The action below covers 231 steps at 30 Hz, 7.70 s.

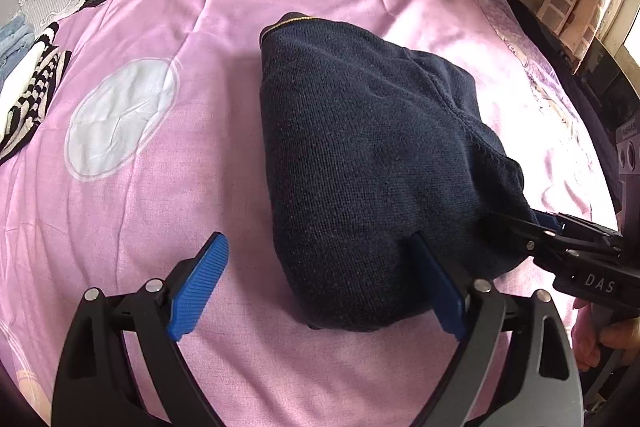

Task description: Fold small clothes

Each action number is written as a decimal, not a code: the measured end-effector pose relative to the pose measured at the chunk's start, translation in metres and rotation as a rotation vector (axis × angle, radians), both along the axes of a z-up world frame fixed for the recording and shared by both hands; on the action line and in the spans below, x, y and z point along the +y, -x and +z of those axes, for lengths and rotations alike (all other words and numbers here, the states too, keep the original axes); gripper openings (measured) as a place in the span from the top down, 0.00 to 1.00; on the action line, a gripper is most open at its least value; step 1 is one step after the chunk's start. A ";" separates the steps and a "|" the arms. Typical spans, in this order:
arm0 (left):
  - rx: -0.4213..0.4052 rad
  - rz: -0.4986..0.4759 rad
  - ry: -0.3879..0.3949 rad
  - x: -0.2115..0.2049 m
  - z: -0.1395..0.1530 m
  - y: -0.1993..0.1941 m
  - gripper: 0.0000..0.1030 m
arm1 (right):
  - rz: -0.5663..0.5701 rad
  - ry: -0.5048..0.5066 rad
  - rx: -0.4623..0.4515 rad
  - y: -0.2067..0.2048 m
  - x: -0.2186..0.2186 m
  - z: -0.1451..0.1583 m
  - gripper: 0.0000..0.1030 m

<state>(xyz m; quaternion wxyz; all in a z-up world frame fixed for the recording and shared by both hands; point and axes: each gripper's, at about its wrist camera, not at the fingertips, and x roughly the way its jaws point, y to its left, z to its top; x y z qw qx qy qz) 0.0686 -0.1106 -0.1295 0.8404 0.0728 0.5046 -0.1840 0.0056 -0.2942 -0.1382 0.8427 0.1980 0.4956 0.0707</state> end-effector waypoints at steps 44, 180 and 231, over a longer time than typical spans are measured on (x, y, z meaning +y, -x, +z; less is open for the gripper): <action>0.259 -0.012 0.331 0.006 -0.021 -0.079 0.10 | -0.101 -0.274 0.019 -0.059 -0.038 -0.013 0.23; -0.377 0.350 -0.073 0.499 0.206 -0.203 0.12 | 0.266 -0.038 -0.308 -0.281 0.474 0.196 0.36; -0.335 0.434 -0.087 0.461 0.222 -0.098 0.04 | 0.243 0.056 -0.375 -0.157 0.457 0.223 0.16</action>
